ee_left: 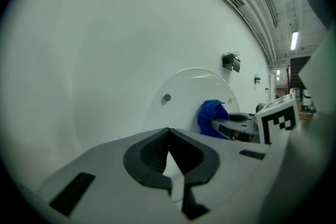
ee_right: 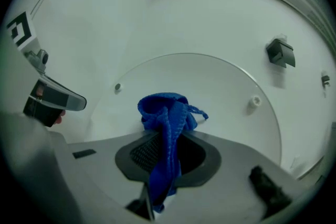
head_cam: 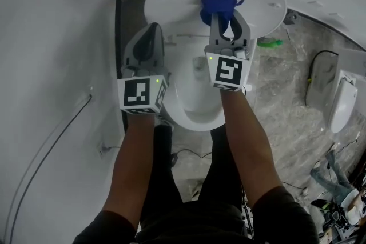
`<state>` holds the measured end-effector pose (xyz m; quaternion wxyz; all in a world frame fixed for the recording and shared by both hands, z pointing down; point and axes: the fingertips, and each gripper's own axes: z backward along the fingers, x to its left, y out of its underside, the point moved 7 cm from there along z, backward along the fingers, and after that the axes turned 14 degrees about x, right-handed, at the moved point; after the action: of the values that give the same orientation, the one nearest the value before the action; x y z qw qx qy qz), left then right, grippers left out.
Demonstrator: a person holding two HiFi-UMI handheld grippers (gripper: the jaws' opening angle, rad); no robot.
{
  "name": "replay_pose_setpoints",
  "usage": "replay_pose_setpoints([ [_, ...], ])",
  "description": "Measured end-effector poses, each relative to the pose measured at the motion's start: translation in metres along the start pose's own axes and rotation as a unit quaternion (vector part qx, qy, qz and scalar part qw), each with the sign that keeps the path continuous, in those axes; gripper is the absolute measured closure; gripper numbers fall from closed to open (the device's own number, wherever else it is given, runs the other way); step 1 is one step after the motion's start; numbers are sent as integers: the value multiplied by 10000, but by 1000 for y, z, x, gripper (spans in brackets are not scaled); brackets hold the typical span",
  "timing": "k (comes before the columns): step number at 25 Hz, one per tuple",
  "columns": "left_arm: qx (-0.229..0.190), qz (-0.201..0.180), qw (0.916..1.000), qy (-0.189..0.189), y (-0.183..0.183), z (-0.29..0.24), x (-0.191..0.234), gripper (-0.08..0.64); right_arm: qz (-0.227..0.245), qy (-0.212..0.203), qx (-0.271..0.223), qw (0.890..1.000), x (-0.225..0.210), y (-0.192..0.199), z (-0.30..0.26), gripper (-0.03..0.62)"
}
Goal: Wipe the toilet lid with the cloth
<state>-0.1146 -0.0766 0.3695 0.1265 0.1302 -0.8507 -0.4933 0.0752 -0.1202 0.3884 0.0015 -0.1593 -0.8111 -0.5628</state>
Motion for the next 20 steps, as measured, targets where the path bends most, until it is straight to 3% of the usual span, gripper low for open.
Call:
replay_pose_setpoints([
  [11,139,-144,9988,442,-6,-42,-72,551,-150,721,179,9971,-90,33,30,525],
  [20,126,-124,9991,384,2,-42,-76,551,-236,853,98,9960,-106,41,56,525],
])
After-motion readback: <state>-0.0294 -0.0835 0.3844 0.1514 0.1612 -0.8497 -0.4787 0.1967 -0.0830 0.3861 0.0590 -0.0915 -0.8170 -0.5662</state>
